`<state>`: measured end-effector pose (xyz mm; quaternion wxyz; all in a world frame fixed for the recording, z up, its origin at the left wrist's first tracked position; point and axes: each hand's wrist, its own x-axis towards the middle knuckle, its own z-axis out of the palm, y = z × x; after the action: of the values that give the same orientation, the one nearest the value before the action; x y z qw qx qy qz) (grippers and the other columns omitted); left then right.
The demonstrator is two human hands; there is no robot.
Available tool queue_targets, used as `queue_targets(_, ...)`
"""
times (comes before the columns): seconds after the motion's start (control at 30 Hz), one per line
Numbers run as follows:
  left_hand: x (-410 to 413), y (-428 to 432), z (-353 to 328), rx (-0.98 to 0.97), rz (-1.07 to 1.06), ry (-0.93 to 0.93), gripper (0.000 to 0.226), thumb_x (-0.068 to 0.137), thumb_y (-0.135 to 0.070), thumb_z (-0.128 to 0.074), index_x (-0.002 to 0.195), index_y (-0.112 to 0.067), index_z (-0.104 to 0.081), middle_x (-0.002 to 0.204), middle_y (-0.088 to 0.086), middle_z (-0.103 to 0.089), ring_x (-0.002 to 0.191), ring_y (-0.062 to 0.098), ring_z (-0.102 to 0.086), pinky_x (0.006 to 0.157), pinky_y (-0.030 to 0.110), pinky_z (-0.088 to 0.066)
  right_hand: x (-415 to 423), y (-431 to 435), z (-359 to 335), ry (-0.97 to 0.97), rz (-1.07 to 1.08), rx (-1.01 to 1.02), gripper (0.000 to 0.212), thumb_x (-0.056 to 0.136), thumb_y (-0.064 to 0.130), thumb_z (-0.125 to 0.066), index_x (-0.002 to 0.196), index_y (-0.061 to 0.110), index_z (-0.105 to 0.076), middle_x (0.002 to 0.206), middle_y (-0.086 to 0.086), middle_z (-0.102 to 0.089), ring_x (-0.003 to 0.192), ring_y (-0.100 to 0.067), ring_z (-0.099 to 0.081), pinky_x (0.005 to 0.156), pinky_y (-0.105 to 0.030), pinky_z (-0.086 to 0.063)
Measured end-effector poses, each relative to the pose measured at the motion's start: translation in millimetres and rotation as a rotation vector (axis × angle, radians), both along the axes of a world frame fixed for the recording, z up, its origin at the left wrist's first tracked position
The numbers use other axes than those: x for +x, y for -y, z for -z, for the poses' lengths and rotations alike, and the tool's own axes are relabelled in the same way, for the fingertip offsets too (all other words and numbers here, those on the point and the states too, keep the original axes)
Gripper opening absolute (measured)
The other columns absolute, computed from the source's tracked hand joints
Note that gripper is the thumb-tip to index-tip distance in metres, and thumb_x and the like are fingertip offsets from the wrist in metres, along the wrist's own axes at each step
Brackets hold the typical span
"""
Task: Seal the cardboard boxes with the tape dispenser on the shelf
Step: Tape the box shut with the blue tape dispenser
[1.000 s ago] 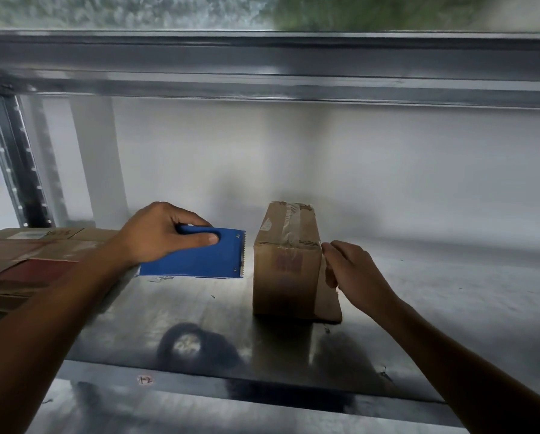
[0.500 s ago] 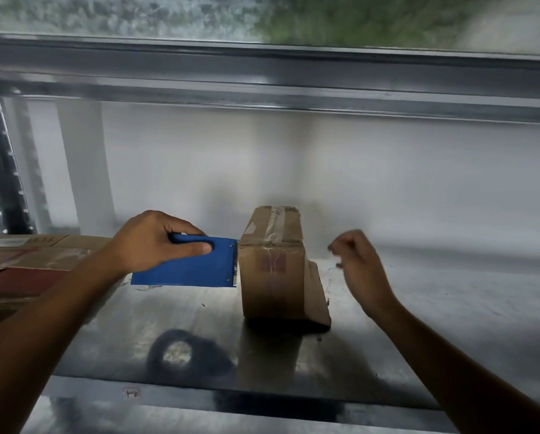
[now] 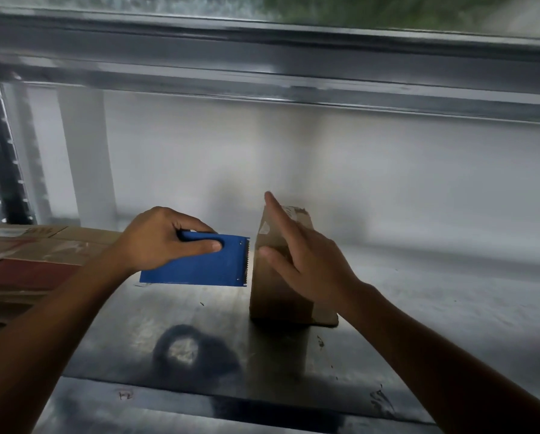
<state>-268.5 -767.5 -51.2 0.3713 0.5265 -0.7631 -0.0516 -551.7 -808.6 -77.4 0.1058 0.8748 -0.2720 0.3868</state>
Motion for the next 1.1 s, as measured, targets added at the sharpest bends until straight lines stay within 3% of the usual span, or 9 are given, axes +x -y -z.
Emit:
queue_targets(0.07, 2.7, -0.6, -1.6, -0.006, 0.006, -0.049, 0.035, 0.071, -0.071, -0.070, 0.098, -0.050, -0.077, 0.092, -0.024, -0.076, 0.088, 0.004, -0.072, 0.082, 0.047, -0.061, -4.7, 5.3, 2.4, -0.099, 0.080, -0.057, 0.072, 0.104, 0.049, -0.045, 0.161, 0.038, -0.002, 0.137, 0.001, -0.063, 0.103, -0.016, -0.068, 0.076, -0.030, -0.057)
queue_targets(0.2, 6.9, -3.2, -9.8, -0.026, 0.012, -0.107, 0.039, 0.068, -0.078, -0.072, 0.093, -0.050, -0.078, 0.092, -0.021, -0.077, 0.088, 0.004, -0.074, 0.086, 0.047, -0.061, -7.9, 9.2, 1.9, -0.228, 0.162, -0.065, 0.053, 0.106, 0.049, -0.039, 0.154, 0.028, -0.039, 0.146, 0.003, -0.058, 0.128, -0.023, -0.059, 0.094, -0.039, -0.056)
queue_targets(0.27, 6.8, -4.7, -13.8, -0.029, -0.003, -0.087, 0.045, 0.063, -0.083, -0.068, 0.094, -0.051, -0.077, 0.092, -0.023, -0.076, 0.089, 0.004, -0.073, 0.087, 0.046, -0.060, -6.6, 8.5, 1.9, -0.233, 0.174, -0.035, 0.050, 0.106, 0.049, -0.038, 0.150, 0.028, -0.046, 0.148, 0.004, -0.056, 0.131, -0.022, -0.057, 0.097, -0.039, -0.053)
queue_targets(0.5, 2.6, -7.6, -27.0, -0.150, -0.202, 0.193, 0.048, 0.067, -0.088, -0.055, 0.092, -0.053, -0.076, 0.083, -0.033, -0.072, 0.080, -0.002, -0.067, 0.076, 0.030, -0.056, -0.8, 2.7, 5.8, -0.190, 0.248, -0.098, 0.047, 0.104, 0.050, -0.040, 0.139, 0.024, -0.059, 0.135, 0.003, -0.066, 0.115, -0.022, -0.067, 0.087, -0.035, -0.056)
queue_targets(0.73, -28.7, -6.3, -31.5, -0.297, -0.387, 0.580, 0.064, 0.074, -0.089, -0.034, 0.101, -0.047, -0.074, 0.082, -0.015, -0.074, 0.079, 0.013, -0.064, 0.070, 0.028, -0.050, 9.5, 6.9, 7.6, -0.097, 0.247, -0.129, 0.037, 0.093, 0.034, -0.055, 0.116, 0.013, -0.075, 0.109, -0.008, -0.077, 0.088, -0.030, -0.075, 0.075, -0.043, -0.060)
queue_targets(0.83, -39.6, 0.0, -31.1, -0.318, -0.488, 0.719, 0.059, 0.082, -0.082, -0.036, 0.094, -0.037, -0.073, 0.071, -0.007, -0.066, 0.069, 0.017, -0.059, 0.061, 0.027, -0.040, 13.0, 6.5, 6.0, -0.063, 0.231, -0.078, 0.038, 0.093, 0.033, -0.055, 0.116, 0.010, -0.075, 0.110, -0.011, -0.076, 0.089, -0.035, -0.074, 0.078, -0.049, -0.059)
queue_targets(0.93, -33.2, 7.8, -25.5, -0.228, -0.574, 0.939, 0.049, 0.094, -0.068, -0.043, 0.092, -0.027, -0.068, 0.064, -0.005, -0.044, 0.064, 0.020, -0.048, 0.059, 0.028, -0.032, 12.3, 3.8, 8.2, -0.051, 0.252, -0.121, 0.037, 0.099, 0.037, -0.049, 0.121, 0.019, -0.073, 0.117, -0.002, -0.075, 0.097, -0.027, -0.074, 0.082, -0.044, -0.058)
queue_targets(1.03, -8.8, 6.5, -9.2, -0.208, -0.675, 0.793, 0.055, 0.091, -0.077, -0.036, 0.089, -0.031, -0.065, 0.062, -0.009, -0.042, 0.063, 0.018, -0.049, 0.054, 0.026, -0.028, 8.6, 4.1, 7.9, -0.085, 0.226, -0.176, 0.034, 0.102, 0.031, -0.051, 0.132, 0.024, -0.067, 0.120, 0.000, -0.073, 0.097, -0.024, -0.073, 0.078, -0.040, -0.059)
queue_targets(1.1, -0.5, 4.4, -1.9, -0.272, -0.725, 0.709, 0.058, 0.088, -0.082, -0.034, 0.088, -0.033, -0.066, 0.062, -0.009, -0.050, 0.060, 0.016, -0.049, 0.051, 0.024, -0.025, 8.6, 5.3, 1.0, -0.219, 0.221, -0.125, 0.047, 0.104, 0.028, -0.050, 0.150, 0.036, -0.045, 0.122, 0.003, -0.069, 0.097, -0.023, -0.068, 0.074, -0.038, -0.059)
